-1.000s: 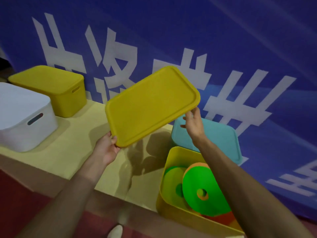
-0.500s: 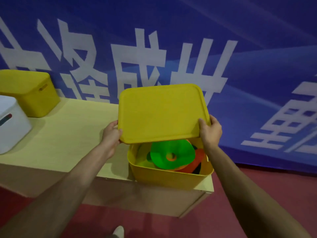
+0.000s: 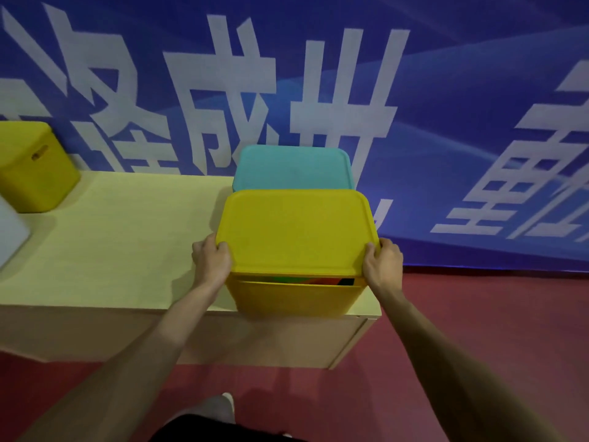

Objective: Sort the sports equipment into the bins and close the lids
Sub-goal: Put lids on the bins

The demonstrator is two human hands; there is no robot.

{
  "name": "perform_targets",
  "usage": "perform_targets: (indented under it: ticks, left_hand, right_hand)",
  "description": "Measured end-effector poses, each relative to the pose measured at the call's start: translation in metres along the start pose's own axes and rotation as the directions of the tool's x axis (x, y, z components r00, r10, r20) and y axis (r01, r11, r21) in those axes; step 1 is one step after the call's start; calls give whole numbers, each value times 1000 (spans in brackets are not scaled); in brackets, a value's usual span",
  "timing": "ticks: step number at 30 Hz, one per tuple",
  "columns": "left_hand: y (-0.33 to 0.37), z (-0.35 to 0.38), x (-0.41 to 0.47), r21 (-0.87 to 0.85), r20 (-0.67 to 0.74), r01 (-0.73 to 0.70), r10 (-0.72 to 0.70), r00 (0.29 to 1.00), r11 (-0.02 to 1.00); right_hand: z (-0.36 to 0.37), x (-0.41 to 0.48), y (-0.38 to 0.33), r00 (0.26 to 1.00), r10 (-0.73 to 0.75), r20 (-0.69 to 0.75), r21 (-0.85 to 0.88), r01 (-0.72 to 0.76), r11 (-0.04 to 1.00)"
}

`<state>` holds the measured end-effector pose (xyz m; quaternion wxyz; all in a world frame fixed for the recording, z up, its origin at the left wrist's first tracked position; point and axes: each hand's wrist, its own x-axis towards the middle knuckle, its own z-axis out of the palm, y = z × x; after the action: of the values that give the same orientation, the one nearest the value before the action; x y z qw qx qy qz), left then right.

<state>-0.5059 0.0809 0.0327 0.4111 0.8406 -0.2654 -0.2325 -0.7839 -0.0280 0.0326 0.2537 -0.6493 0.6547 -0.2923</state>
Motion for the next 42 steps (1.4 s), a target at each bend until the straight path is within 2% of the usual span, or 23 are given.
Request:
perform_targets:
  ticks: [3, 9, 14, 21, 28, 33, 38, 40, 42]
  left_hand:
    - [-5, 6, -6, 108, 18, 16, -18, 1000, 994]
    - [-17, 10, -4, 39, 29, 1, -3, 1000, 999]
    - [-19, 14, -1, 113, 49, 7, -13, 999, 994]
    - [-23, 15, -3, 149, 46, -58, 51, 998, 987]
    - [-28, 19, -4, 187, 31, -92, 88, 996, 978]
    - [-27, 22, 3, 240, 24, -87, 84, 996, 967]
    - [-26, 20, 4, 291, 54, -91, 78, 995, 952]
    - [-25, 17, 2, 356, 81, -132, 110, 991, 925]
    - [-23, 14, 2, 459, 123, -228, 192, 974, 859]
  right_hand:
    - [5, -5, 4, 1000, 16, 8, 36, -16, 999]
    - [17, -8, 7, 1000, 9, 17, -14, -9, 1000]
    - [26, -13, 7, 998, 53, -16, -32, -53, 998]
    - [21, -23, 12, 999, 35, 17, 34, -36, 999]
    - [22, -29, 13, 993, 98, 60, 52, -101, 993]
    - [22, -25, 9, 984, 142, 111, -8, -142, 990]
    - [23, -24, 10, 981, 138, 138, -124, -122, 985]
    - [24, -21, 11, 983, 122, 140, -188, -94, 978]
    - [22, -16, 12, 980, 50, 191, -310, 12, 951]
